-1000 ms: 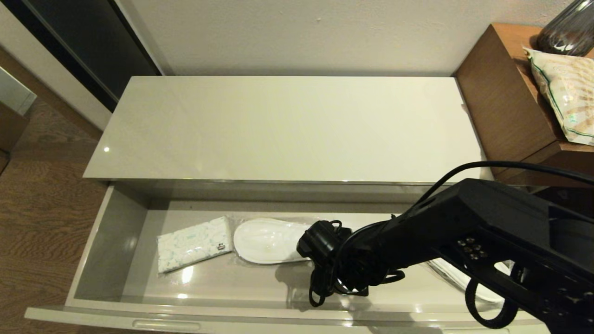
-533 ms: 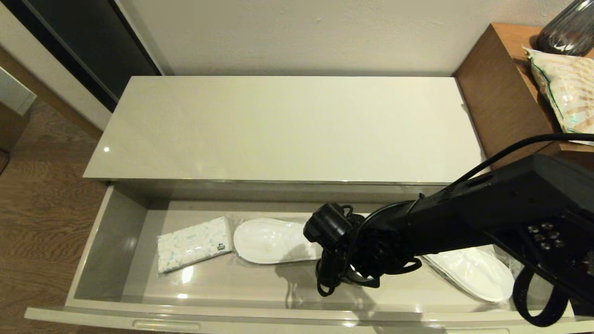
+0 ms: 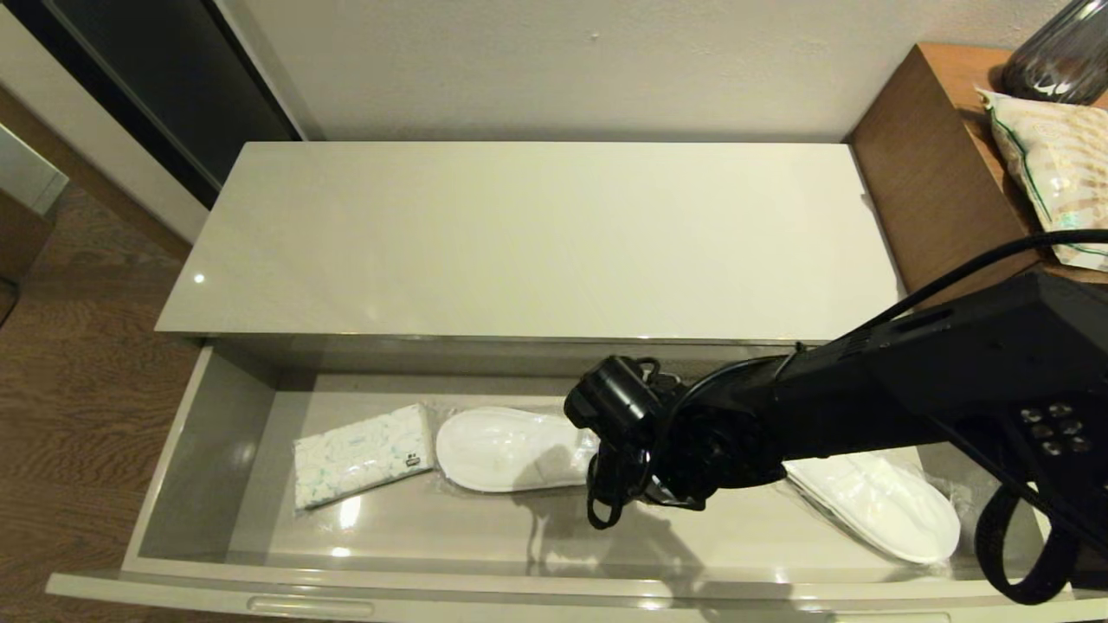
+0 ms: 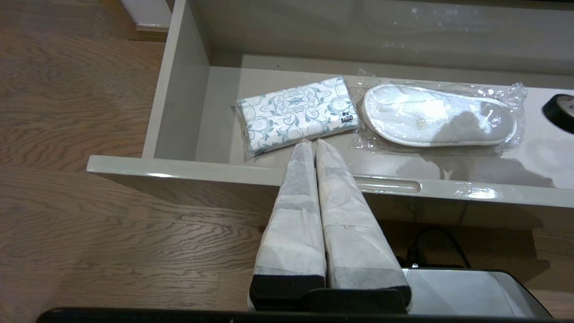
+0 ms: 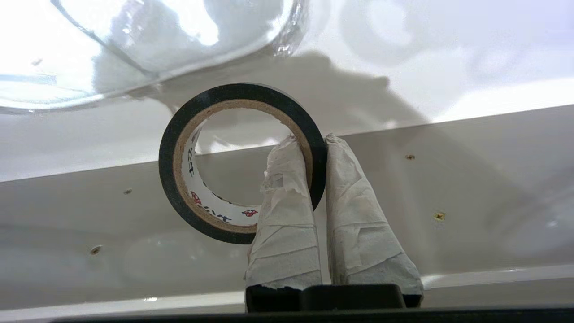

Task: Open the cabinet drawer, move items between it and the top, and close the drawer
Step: Take out the adhesive tape from the drawer, then place the adhesive tape on the table

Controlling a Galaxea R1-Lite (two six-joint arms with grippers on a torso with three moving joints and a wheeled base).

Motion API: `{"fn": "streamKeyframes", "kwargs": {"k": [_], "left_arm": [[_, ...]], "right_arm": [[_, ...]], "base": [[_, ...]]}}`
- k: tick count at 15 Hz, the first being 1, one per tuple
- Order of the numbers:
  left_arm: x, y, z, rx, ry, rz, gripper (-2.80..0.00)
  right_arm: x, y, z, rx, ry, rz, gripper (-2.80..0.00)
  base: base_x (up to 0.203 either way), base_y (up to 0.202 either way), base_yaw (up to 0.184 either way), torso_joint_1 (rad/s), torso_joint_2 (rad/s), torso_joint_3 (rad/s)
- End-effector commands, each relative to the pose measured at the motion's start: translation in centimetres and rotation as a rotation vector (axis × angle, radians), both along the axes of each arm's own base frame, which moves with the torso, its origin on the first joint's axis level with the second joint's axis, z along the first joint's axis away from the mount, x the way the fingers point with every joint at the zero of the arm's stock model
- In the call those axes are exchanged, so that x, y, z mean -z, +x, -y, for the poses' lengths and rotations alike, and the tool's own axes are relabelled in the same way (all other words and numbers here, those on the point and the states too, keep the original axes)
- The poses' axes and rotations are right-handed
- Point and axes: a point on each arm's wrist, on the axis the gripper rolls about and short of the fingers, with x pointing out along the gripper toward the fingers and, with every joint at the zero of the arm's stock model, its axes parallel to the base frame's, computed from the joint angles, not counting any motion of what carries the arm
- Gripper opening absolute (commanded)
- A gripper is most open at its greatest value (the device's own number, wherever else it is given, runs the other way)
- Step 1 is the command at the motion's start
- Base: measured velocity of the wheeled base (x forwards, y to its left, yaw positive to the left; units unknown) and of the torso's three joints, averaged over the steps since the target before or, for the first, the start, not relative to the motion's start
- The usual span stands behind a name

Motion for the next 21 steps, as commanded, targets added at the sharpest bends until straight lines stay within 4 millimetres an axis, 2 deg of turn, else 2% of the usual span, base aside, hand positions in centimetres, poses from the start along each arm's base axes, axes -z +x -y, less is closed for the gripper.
{"fn": "streamKeyframes", "kwargs": {"k": [1, 7, 16, 18, 19, 21], "left_arm": [[0.0, 0.0, 0.0, -0.001, -0.001, -0.001, -2.80], [0.0, 0.0, 0.0, -0.001, -0.001, -0.001, -2.80], [0.0, 0.0, 0.0, -0.001, -0.001, -0.002, -2.80], [0.0, 0.0, 0.0, -0.001, -0.001, -0.002, -2.80], [0.0, 0.0, 0.0, -0.001, -0.001, -0.002, -2.80], [0.0, 0.0, 0.0, -0.001, -0.001, -0.002, -2.80]], "right_arm": [[-1.6, -0.2, 0.2, 0.002, 0.019, 0.020, -2.80], [-6.0, -1.7, 1.7, -0.005, 0.023, 0.030, -2.80], [-14.2, -4.2, 4.4, 0.004, 0.034, 0.037, -2.80], [-16.4, -3.5, 5.4, 0.034, 0.056, 0.066, -2.80], [-17.4, -2.4, 6.3, 0.069, 0.061, 0.084, -2.80], [-17.4, 1.3, 8.8, 0.151, 0.010, 0.111, -2.80]], "base": [[0.000, 0.000, 0.000, 0.000, 0.00, 0.000], [0.000, 0.000, 0.000, 0.000, 0.00, 0.000], [0.000, 0.000, 0.000, 0.000, 0.00, 0.000], [0.000, 0.000, 0.000, 0.000, 0.00, 0.000], [0.000, 0.000, 0.000, 0.000, 0.00, 0.000], [0.000, 0.000, 0.000, 0.000, 0.00, 0.000]]}}
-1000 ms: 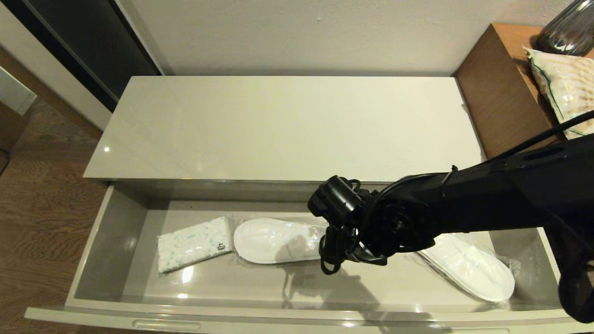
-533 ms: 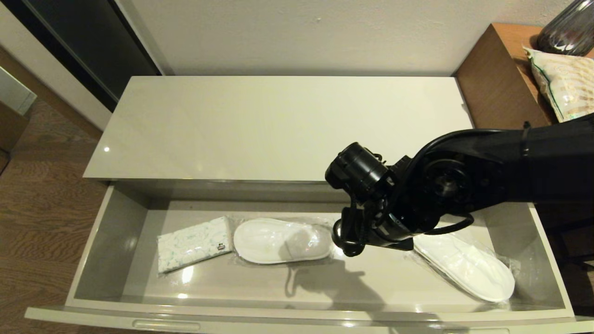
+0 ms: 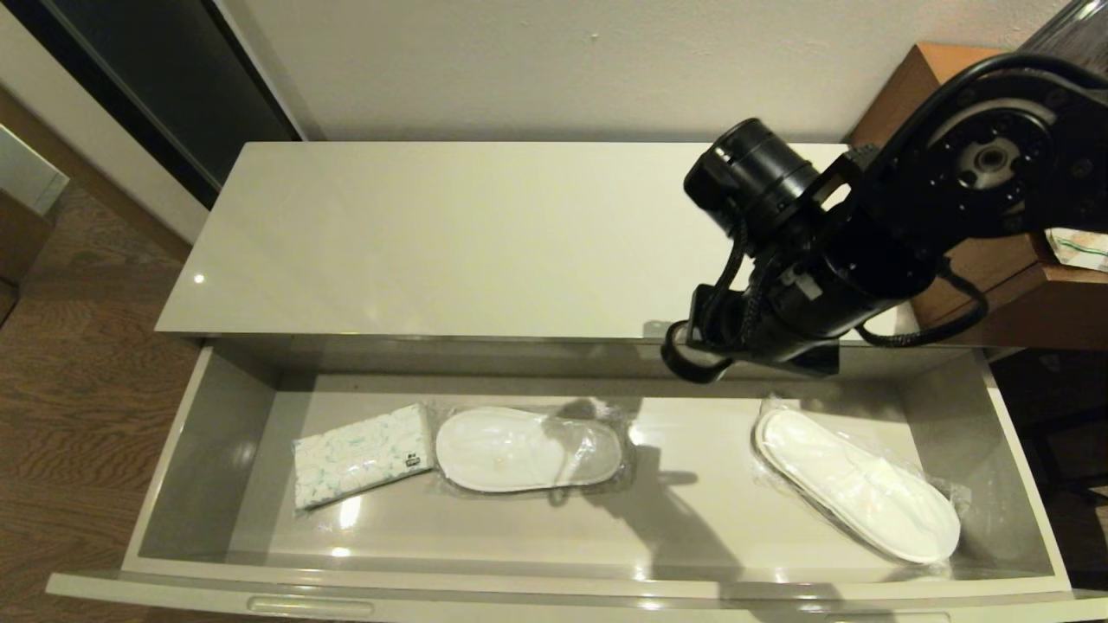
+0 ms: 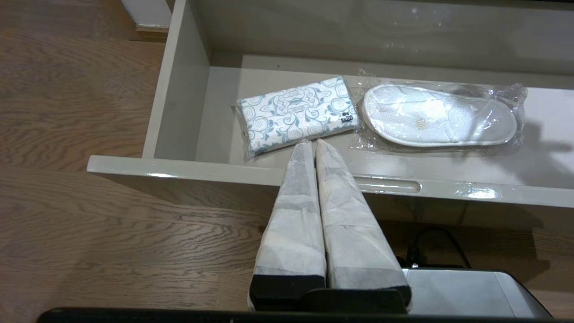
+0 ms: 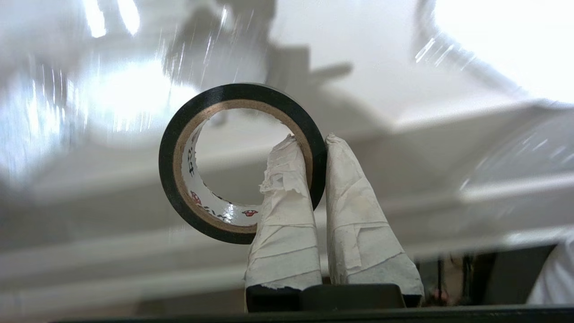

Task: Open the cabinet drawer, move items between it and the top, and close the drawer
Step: Place the adhesive tape on the table

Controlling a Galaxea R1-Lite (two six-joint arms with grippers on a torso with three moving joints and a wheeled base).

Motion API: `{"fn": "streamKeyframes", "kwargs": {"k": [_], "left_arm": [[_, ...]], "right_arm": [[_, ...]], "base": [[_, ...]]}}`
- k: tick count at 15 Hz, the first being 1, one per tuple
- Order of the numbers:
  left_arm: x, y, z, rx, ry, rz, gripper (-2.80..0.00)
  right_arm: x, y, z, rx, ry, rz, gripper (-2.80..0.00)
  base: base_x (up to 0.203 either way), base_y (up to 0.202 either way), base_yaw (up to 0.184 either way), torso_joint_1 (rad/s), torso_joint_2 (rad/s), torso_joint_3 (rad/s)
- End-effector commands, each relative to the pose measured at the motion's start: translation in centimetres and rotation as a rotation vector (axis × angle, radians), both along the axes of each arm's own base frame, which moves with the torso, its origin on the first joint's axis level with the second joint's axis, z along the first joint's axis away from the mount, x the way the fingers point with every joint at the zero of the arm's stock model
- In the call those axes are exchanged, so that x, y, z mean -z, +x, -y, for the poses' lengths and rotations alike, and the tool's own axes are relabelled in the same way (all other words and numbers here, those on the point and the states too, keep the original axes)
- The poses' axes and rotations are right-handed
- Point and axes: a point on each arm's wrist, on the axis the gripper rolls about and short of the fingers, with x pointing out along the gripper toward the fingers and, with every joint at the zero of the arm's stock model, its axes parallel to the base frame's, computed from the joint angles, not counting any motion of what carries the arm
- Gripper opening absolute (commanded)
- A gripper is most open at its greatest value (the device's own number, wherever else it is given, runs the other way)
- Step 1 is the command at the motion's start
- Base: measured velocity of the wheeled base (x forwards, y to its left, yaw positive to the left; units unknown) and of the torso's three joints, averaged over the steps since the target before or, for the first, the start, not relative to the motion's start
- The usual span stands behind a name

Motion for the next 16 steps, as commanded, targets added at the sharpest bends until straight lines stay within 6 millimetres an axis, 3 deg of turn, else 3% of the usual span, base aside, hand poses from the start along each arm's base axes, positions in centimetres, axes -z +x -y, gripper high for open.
{"fn": "streamKeyframes", "kwargs": {"k": [1, 3, 5, 14, 15, 16], "left_arm": [[0.0, 0.0, 0.0, -0.001, 0.000, -0.002, -2.80], [0.0, 0.0, 0.0, -0.001, 0.000, 0.000, -2.80], [0.0, 0.0, 0.0, -0.001, 0.000, -0.002, -2.80], [0.0, 0.0, 0.0, -0.001, 0.000, 0.000, -2.80], [0.0, 0.0, 0.0, -0.001, 0.000, 0.000, -2.80], [0.0, 0.0, 0.0, -0.001, 0.000, -0.002, -2.80]], "right_arm": [[0.8, 4.5, 2.5, 0.075, -0.068, 0.041, -2.80], [2.0, 8.3, 4.8, 0.123, -0.129, 0.105, -2.80], [3.0, 10.1, 6.1, 0.169, -0.165, 0.121, -2.80], [2.8, 10.1, 6.4, 0.185, -0.189, 0.134, -2.80], [2.8, 10.2, 6.4, 0.187, -0.190, 0.135, 0.00], [2.7, 10.2, 6.4, 0.183, -0.201, 0.139, 0.00]], "base": [[0.000, 0.000, 0.000, 0.000, 0.00, 0.000], [0.000, 0.000, 0.000, 0.000, 0.00, 0.000], [0.000, 0.000, 0.000, 0.000, 0.00, 0.000], [0.000, 0.000, 0.000, 0.000, 0.00, 0.000], [0.000, 0.000, 0.000, 0.000, 0.00, 0.000], [0.000, 0.000, 0.000, 0.000, 0.00, 0.000]]}}
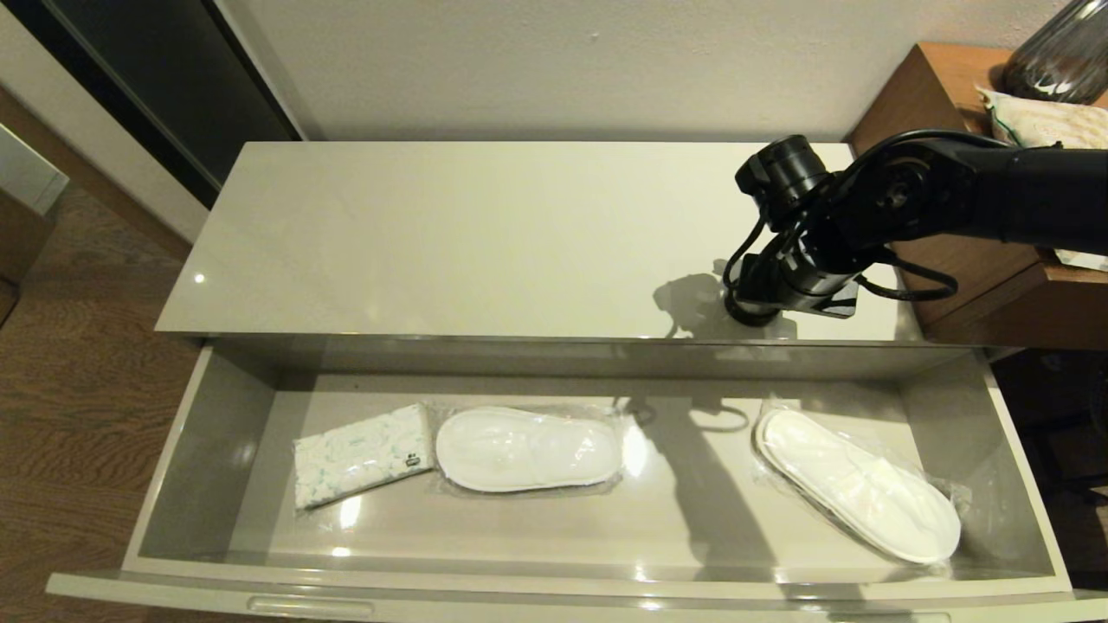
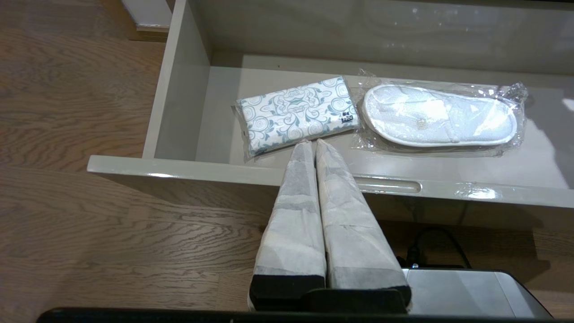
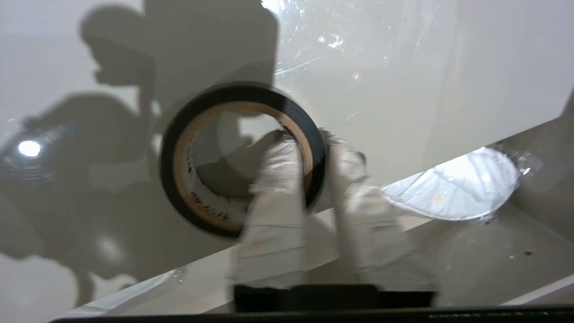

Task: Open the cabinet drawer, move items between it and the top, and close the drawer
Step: Place the adhesive tape on the table

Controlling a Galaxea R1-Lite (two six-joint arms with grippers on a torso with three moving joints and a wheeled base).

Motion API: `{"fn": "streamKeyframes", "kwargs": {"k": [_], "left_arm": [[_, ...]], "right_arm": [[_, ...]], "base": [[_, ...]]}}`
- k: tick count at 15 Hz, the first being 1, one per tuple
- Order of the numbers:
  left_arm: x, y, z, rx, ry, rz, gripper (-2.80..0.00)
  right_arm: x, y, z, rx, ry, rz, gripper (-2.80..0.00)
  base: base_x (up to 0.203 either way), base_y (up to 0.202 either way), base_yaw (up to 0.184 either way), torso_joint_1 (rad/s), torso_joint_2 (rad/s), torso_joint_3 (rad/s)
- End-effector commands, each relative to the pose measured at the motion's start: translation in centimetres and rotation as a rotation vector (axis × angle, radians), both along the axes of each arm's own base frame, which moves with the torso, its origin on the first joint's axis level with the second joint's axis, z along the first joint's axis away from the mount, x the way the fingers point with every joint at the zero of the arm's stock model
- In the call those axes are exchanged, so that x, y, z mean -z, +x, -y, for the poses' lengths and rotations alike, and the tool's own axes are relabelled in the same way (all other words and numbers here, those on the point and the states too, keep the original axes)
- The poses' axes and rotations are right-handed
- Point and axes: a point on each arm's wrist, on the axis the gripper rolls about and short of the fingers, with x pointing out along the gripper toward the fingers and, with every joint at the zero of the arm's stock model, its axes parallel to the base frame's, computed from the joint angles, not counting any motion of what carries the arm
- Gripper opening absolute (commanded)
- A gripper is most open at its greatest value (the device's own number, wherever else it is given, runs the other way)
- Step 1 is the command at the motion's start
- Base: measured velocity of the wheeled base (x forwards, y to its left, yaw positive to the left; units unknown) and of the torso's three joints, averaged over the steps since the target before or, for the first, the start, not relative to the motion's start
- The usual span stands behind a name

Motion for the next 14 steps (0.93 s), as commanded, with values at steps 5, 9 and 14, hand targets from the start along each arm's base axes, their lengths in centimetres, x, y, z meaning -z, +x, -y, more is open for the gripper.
{"fn": "streamKeyframes", "kwargs": {"k": [5, 9, 14], "left_arm": [[0.0, 0.0, 0.0, -0.001, 0.000, -0.001, -2.80], [0.0, 0.0, 0.0, -0.001, 0.000, -0.001, -2.80], [0.0, 0.0, 0.0, -0.001, 0.000, -0.002, -2.80]], "right_arm": [[-0.5, -0.2, 0.1, 0.004, -0.007, 0.017, 0.00], [-3.4, -2.7, 0.3, -0.021, 0.006, 0.059, 0.00], [-6.0, -8.1, -1.5, -0.120, 0.016, 0.029, 0.00]], "base": [[0.000, 0.000, 0.000, 0.000, 0.00, 0.000], [0.000, 0.000, 0.000, 0.000, 0.00, 0.000], [0.000, 0.000, 0.000, 0.000, 0.00, 0.000]]}}
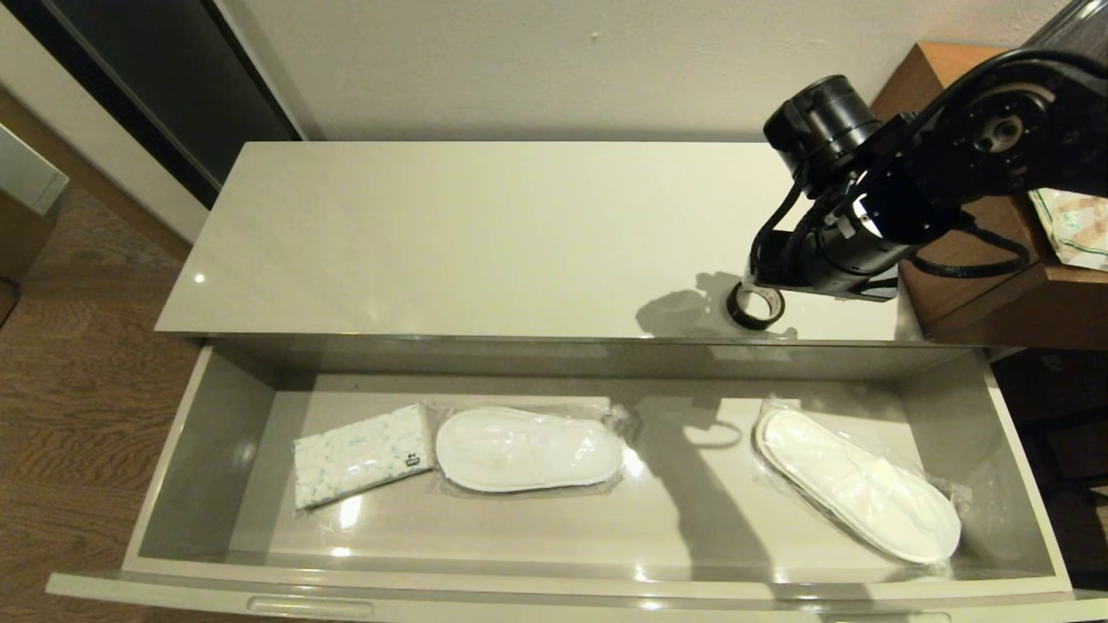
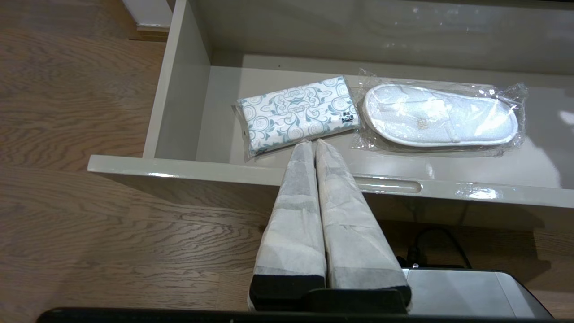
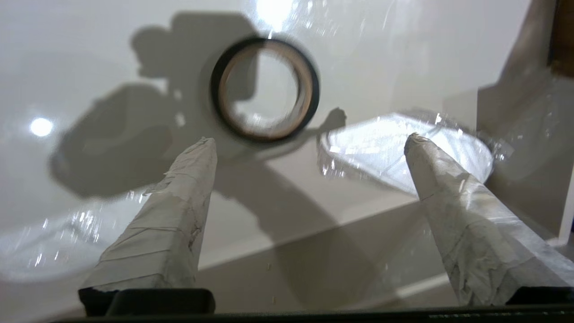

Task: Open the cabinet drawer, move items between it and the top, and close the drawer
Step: Place the adhesive tape on the table, then take out the tissue from the drawer

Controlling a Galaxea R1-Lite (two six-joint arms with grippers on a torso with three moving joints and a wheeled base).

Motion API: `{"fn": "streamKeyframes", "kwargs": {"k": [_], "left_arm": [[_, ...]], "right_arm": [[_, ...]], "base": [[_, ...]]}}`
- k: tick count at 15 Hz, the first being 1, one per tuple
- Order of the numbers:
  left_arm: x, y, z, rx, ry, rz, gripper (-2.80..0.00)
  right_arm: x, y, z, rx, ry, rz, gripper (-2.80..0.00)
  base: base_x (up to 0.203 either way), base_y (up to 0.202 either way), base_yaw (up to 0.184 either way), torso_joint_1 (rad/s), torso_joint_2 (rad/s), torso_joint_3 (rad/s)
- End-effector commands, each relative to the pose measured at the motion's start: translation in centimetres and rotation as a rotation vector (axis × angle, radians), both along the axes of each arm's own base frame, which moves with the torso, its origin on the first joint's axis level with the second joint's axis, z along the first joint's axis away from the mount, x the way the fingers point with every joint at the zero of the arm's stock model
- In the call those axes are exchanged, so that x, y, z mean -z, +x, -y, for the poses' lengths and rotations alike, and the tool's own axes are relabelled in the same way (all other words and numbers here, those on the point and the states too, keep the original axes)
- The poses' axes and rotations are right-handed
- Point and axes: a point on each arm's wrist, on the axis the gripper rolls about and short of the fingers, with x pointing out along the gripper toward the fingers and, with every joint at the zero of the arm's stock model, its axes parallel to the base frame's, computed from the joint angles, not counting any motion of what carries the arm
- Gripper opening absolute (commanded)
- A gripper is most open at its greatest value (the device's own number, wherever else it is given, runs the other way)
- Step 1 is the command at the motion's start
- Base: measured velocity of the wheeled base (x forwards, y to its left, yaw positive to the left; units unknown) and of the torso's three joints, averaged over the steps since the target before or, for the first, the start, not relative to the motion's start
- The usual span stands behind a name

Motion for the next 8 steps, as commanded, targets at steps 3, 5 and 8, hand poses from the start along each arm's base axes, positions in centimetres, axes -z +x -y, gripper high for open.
{"fn": "streamKeyframes", "kwargs": {"k": [3, 5, 8], "left_arm": [[0.0, 0.0, 0.0, -0.001, 0.000, -0.001, -2.80], [0.0, 0.0, 0.0, -0.001, 0.000, -0.001, -2.80], [0.0, 0.0, 0.0, -0.001, 0.000, -0.001, -2.80]], "right_arm": [[-1.4, -5.6, -1.7, -0.056, 0.043, -0.057, 0.00], [-1.2, -7.8, -3.1, -0.087, 0.068, -0.101, 0.00], [-1.1, -11.7, -4.8, -0.165, 0.092, -0.162, 0.00]], "base": [[0.000, 0.000, 0.000, 0.000, 0.00, 0.000], [0.000, 0.000, 0.000, 0.000, 0.00, 0.000], [0.000, 0.000, 0.000, 0.000, 0.00, 0.000]]}}
